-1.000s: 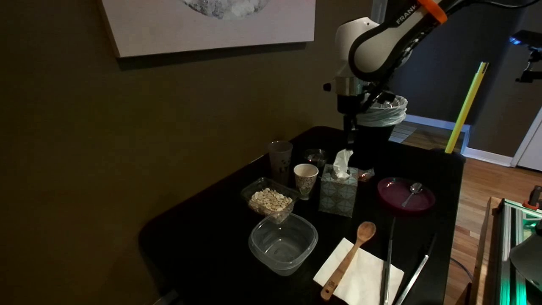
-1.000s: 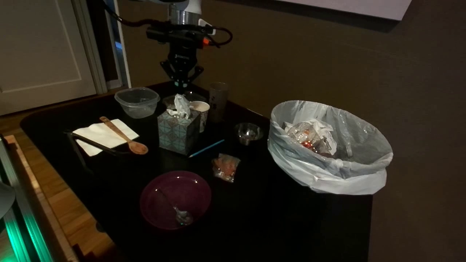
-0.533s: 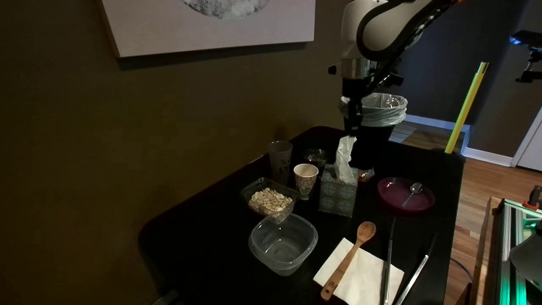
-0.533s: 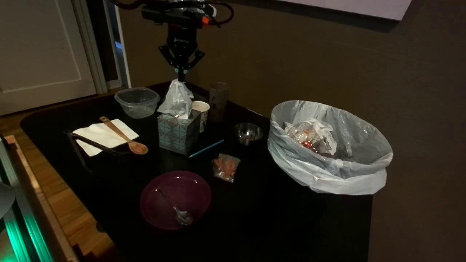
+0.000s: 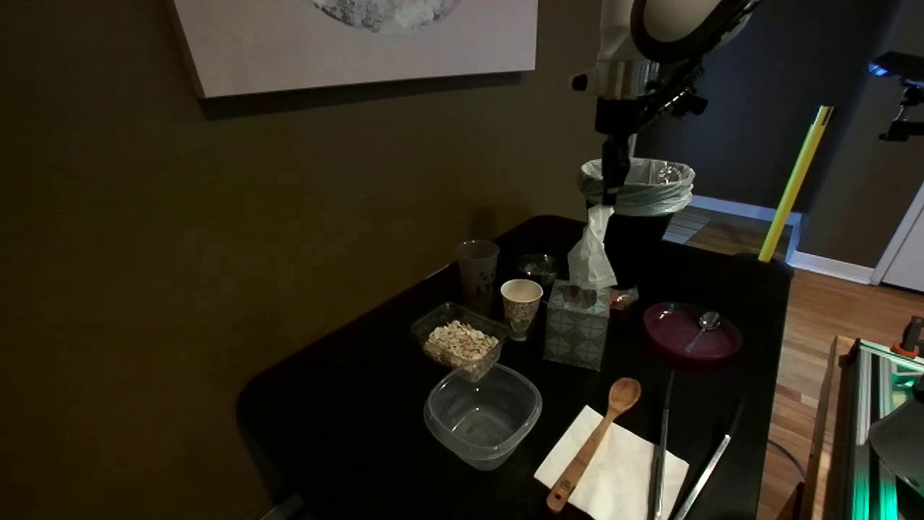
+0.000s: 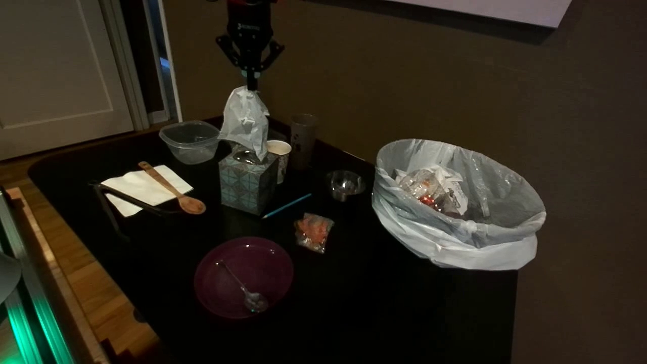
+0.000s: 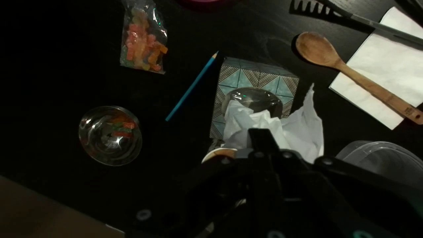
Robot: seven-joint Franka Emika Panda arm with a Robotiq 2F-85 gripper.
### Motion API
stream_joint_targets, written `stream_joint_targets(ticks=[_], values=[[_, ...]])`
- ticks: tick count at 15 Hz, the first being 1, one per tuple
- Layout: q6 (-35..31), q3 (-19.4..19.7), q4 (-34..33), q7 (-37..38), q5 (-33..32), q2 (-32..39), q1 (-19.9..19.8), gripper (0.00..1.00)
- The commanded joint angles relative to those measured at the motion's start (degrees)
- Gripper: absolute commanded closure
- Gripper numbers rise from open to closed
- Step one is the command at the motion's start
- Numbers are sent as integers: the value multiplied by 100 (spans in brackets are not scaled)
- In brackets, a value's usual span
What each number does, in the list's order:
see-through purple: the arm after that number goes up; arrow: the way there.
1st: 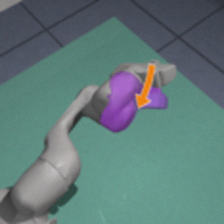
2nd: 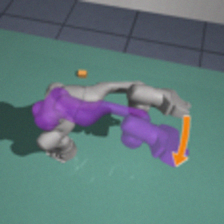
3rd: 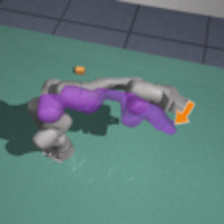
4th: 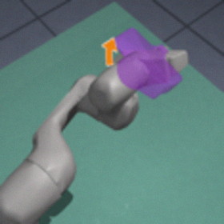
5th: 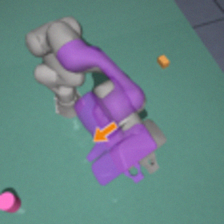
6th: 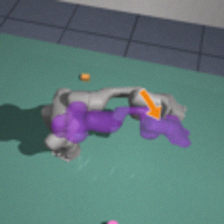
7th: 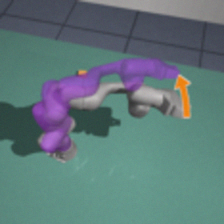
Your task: Pull out a paper towel from the paper towel box
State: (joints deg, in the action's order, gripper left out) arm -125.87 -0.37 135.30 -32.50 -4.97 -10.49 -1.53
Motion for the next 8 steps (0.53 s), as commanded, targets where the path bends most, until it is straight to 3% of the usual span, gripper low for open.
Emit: stream_joint_targets(ticks=[1,8], values=[[119,130,128,-23,103,-215,167,100],[243,428,317,132,252,-760,77,100]])
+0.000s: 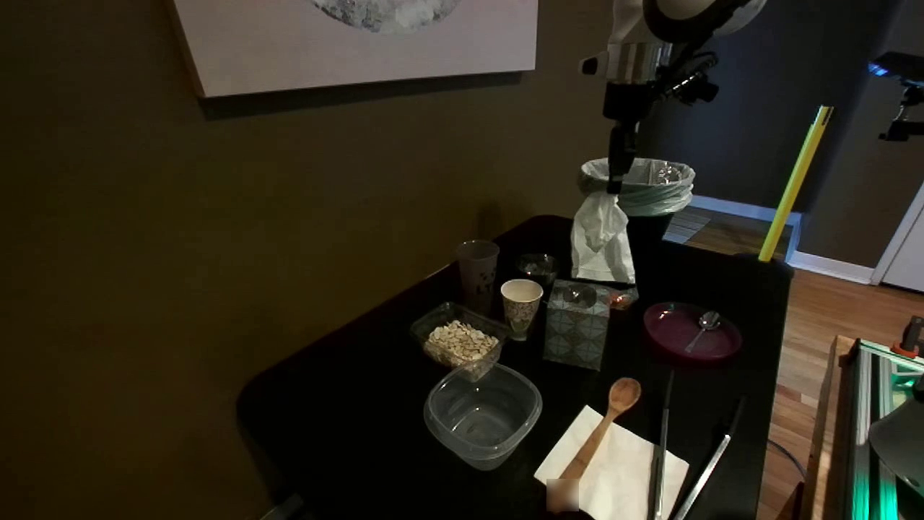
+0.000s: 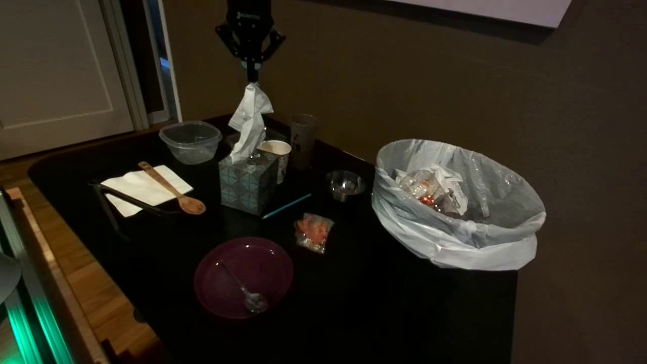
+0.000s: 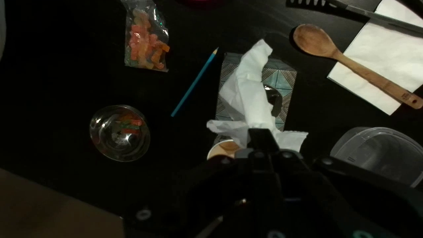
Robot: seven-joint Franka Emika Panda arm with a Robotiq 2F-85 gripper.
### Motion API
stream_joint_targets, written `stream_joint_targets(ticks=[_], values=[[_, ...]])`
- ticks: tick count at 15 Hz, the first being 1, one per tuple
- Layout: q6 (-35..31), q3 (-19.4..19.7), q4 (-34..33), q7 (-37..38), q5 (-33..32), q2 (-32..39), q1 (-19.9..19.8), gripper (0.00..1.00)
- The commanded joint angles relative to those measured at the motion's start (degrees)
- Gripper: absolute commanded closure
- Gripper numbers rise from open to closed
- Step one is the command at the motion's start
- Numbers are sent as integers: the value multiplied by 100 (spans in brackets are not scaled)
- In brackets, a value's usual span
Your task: Pull out a paper towel from the paper towel box
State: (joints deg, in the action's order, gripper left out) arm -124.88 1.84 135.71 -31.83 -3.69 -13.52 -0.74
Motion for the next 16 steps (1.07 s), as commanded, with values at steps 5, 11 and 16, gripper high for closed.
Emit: stream_joint_targets(ticks=[5,11,16], values=[[45,717,383,282,120,-679,-269,100],[-135,1172,176,341,273,-466,-457,100],[-407,1240,-14,346,410,-181,-448,100]])
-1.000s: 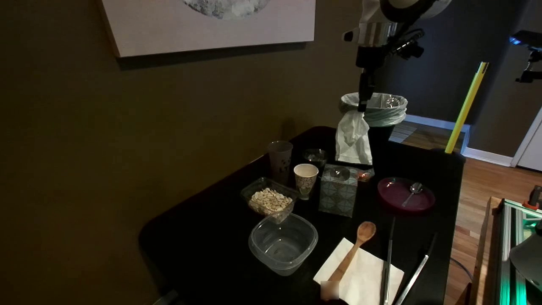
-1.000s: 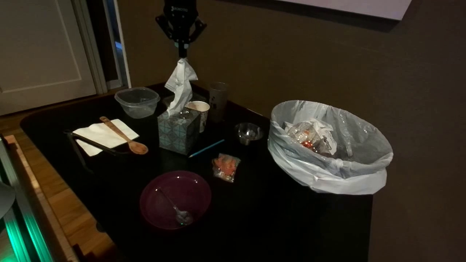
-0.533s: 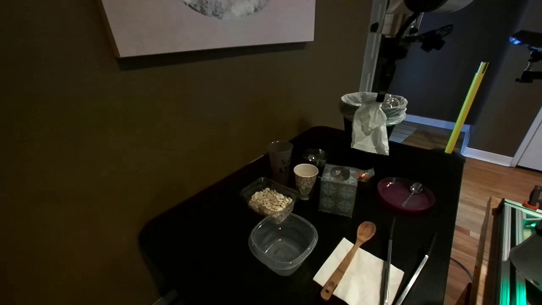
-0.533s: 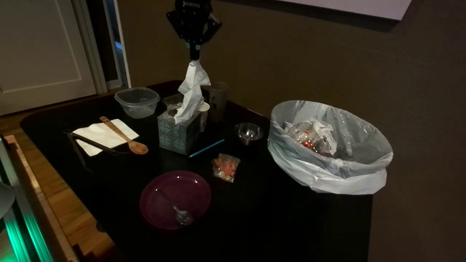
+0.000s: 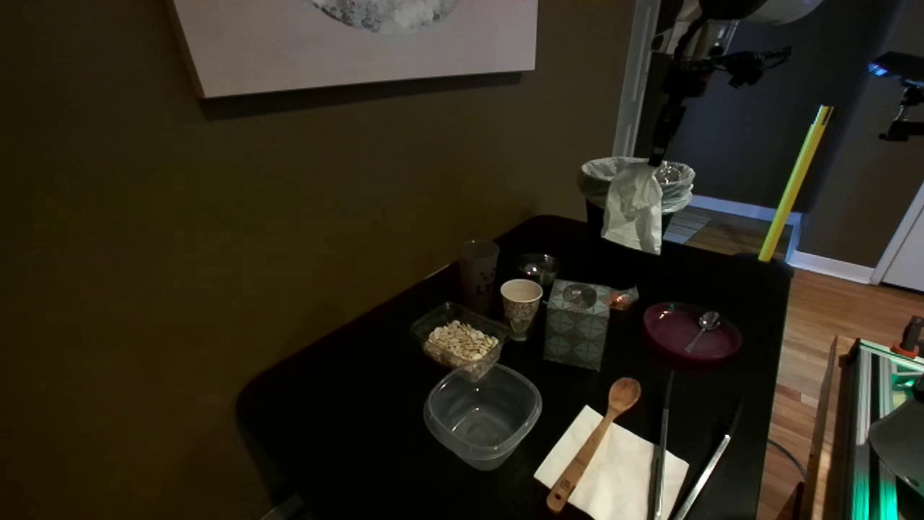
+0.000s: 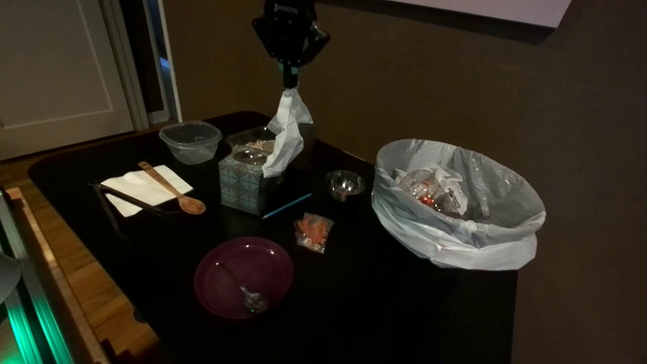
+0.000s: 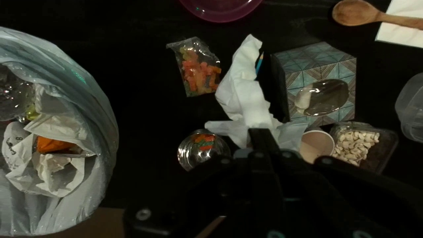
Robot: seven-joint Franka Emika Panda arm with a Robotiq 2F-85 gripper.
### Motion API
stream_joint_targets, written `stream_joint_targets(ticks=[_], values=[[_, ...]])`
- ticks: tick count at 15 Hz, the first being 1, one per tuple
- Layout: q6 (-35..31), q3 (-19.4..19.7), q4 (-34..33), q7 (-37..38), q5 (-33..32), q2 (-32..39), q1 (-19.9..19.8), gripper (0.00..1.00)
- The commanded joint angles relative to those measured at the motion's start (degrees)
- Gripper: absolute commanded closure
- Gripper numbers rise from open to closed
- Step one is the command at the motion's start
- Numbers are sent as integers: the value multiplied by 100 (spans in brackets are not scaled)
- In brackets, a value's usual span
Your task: Pull out a paper towel from the paper towel box
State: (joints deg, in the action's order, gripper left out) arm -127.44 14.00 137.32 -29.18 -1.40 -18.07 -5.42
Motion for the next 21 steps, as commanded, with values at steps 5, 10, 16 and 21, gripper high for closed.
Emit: stream_joint_targets(ticks=[5,10,16,21], values=[[-279,-51,-363,289,132,539,-17,67],[-242,-128,-453,401,101,617,-22,29],[119,-445,-62,428,-31,166,116,0],[558,-799,219,503,-27,48,360,0]])
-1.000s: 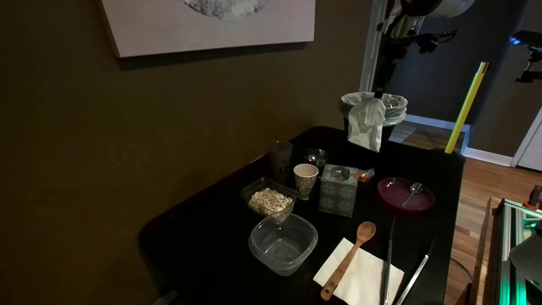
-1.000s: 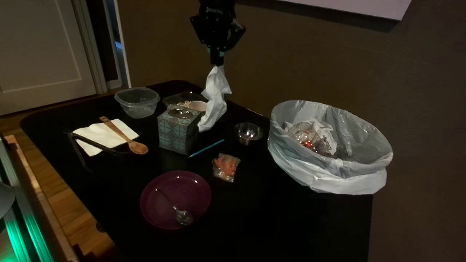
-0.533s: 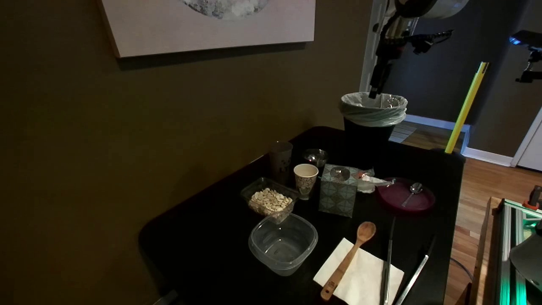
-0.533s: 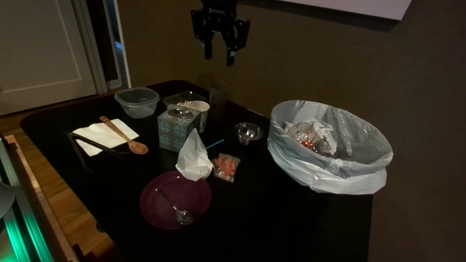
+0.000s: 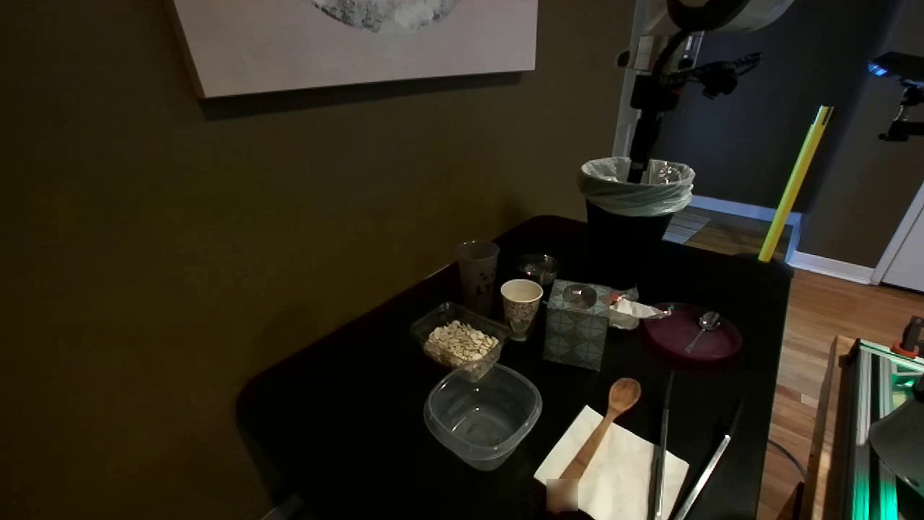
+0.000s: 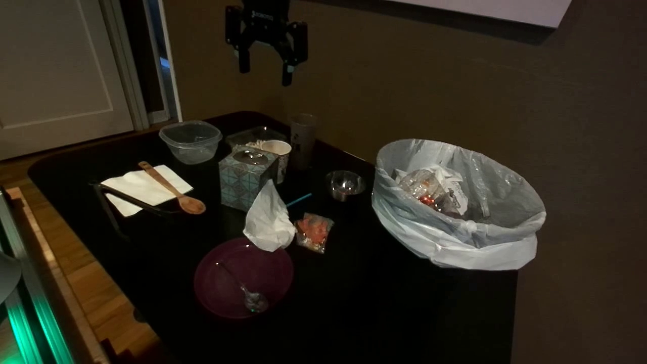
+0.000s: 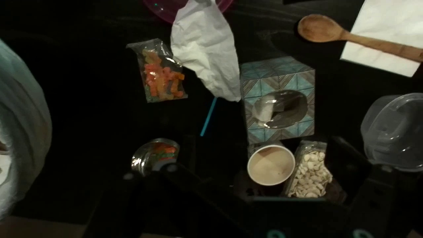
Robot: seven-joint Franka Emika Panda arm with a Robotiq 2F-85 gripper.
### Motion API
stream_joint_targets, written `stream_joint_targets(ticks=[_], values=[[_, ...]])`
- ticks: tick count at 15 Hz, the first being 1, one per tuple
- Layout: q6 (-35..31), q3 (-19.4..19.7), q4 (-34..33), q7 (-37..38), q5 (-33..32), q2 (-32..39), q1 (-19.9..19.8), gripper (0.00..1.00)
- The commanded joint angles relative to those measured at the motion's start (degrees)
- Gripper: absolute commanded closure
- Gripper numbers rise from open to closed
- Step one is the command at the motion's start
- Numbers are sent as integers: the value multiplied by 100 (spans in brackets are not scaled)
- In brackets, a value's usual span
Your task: Pull out a paper towel from the paper towel box
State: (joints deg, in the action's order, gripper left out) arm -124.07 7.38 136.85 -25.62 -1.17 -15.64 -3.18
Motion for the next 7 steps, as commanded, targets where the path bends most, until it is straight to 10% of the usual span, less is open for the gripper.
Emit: stream_joint_targets(ticks=[1,7], values=[[285,-195,295,214,-43,-190,178,0],[188,-159,143,142,-10,-44,199,0]])
